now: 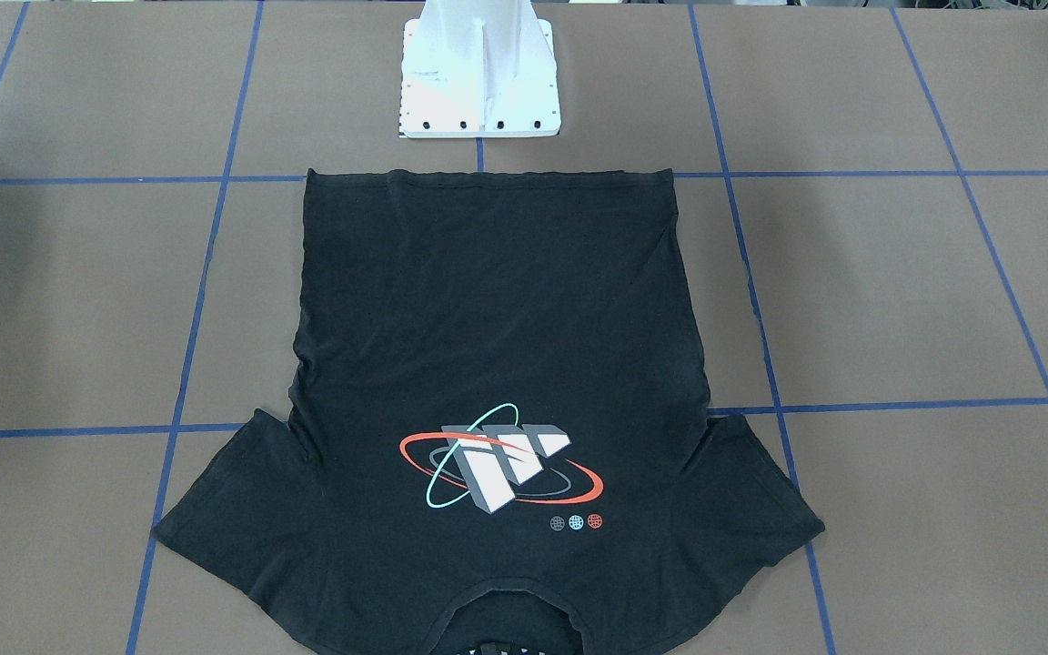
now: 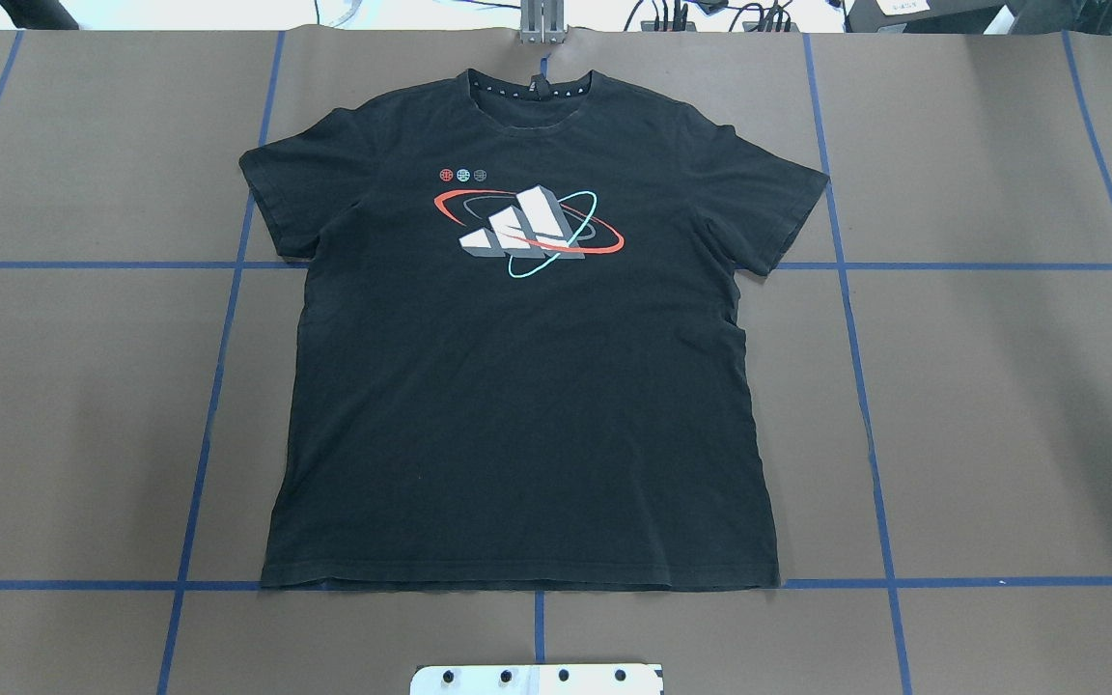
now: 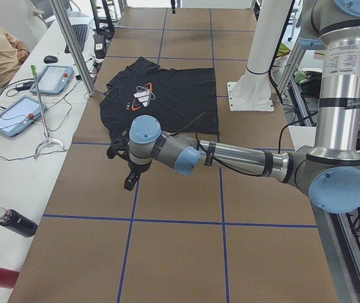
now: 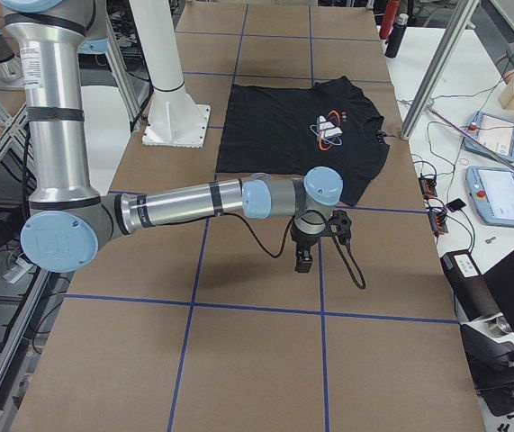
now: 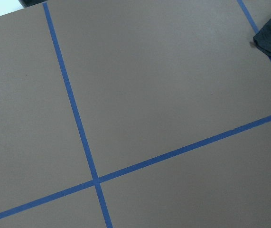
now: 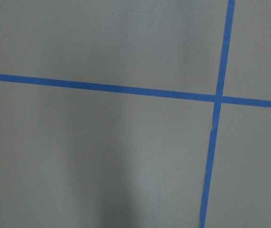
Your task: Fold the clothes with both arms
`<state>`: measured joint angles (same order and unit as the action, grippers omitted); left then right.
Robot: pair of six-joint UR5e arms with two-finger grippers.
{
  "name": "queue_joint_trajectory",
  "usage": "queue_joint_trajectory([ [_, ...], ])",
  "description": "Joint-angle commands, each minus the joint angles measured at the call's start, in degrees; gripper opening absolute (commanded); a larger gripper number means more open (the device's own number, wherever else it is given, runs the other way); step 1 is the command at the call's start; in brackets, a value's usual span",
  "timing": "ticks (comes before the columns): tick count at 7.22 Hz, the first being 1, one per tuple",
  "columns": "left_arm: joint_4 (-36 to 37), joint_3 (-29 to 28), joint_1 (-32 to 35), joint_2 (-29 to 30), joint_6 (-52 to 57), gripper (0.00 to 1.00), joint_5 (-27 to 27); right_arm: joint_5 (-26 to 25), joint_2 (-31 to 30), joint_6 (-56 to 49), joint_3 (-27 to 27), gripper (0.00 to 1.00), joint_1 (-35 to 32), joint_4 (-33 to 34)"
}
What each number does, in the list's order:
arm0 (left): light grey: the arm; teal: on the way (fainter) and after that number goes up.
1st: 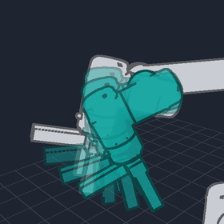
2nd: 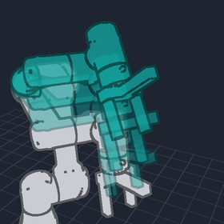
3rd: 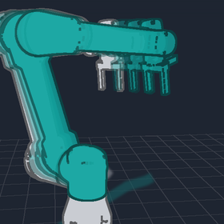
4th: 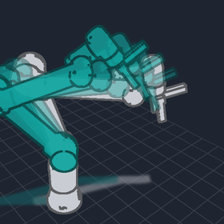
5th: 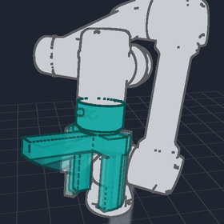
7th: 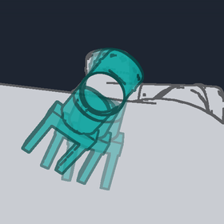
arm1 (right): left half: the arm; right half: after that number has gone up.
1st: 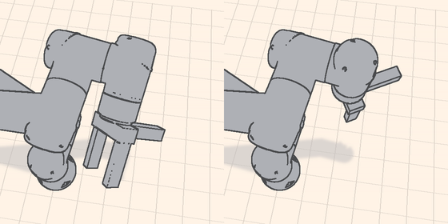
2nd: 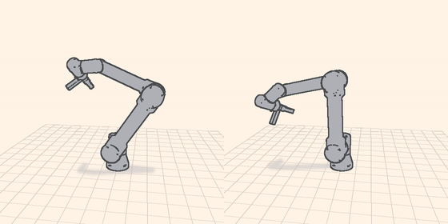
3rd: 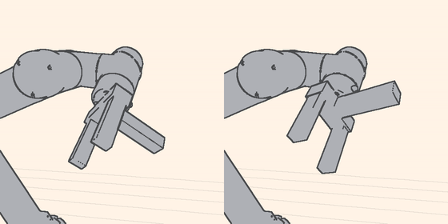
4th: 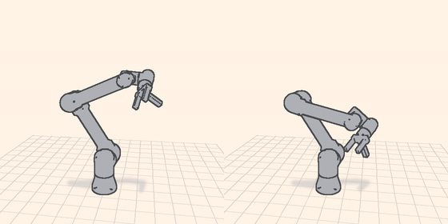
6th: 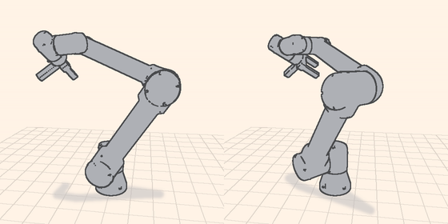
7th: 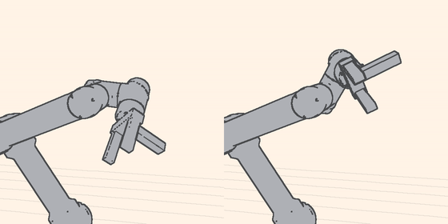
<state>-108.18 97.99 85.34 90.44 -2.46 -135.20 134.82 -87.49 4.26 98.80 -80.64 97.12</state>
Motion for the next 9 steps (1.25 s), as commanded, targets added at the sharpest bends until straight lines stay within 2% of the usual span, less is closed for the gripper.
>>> queue_joint_trajectory([
  [1, -0.28, 0.01, 0.0, -0.44, 0.0, 1.0, -0.14, 0.0, 0.13, 0.05, -0.18, 1.0, 0.05, 0.0],
  [7, -0.19, 0.53, 0.0, -0.62, -0.09, 1.0, 0.03, 1.85, 1.53, 0.13, -0.19, 1.0, 1.27, -0.09],
  [8, -0.28, 0.45, 0.0, -0.62, 0.0, 1.0, 0.03, 2.02, 2.84, 0.13, -0.97, 1.0, 1.63, -0.35],
  [9, -0.37, 0.53, -0.09, -0.53, 0.0, 1.0, 0.03, 2.02, 4.24, 0.48, -3.24, 1.0, 2.5, -3.39],
])
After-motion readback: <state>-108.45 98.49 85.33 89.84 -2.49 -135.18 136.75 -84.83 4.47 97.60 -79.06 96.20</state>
